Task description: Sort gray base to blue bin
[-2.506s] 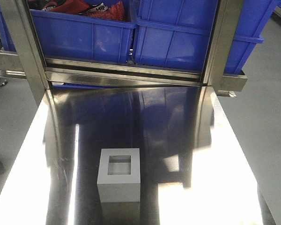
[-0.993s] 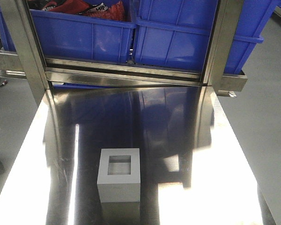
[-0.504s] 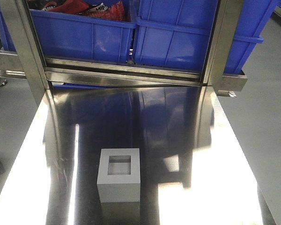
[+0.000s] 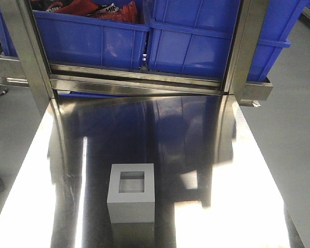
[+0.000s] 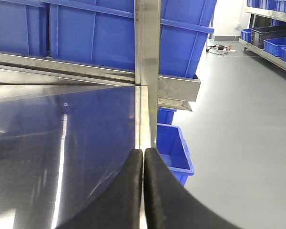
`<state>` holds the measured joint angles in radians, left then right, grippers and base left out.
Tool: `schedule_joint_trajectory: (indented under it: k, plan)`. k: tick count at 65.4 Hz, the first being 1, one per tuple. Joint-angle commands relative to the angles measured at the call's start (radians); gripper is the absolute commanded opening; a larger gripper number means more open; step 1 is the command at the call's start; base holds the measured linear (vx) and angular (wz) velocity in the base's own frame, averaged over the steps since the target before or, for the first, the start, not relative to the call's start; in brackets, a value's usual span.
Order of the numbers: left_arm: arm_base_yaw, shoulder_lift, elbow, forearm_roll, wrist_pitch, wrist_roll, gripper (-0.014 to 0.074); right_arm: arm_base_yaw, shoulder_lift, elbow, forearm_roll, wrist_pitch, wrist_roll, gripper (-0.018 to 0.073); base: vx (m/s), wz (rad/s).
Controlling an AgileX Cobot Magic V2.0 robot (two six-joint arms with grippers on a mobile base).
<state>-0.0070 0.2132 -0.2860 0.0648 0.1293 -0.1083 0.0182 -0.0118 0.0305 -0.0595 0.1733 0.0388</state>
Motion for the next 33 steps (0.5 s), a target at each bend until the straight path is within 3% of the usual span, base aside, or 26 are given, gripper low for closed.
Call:
schedule_joint_trajectory:
  k: [1,14,33]
  plan:
    - [-0.007,0.100,-0.099,-0.010,0.026,-0.007,-0.0006,-0.005,-0.012,0.014,-0.006,-0.074,-0.005,-0.0009,0.00,0.00]
    - [-0.007,0.247,-0.171,-0.026,0.172,-0.006,-0.0006,-0.005,-0.012,0.014,-0.006,-0.074,-0.005,-0.0009,0.00,0.00]
    - [-0.007,0.308,-0.166,-0.025,0.267,-0.006,-0.0006,-0.005,-0.012,0.014,-0.006,-0.074,-0.005,-0.0009,0.00,0.00]
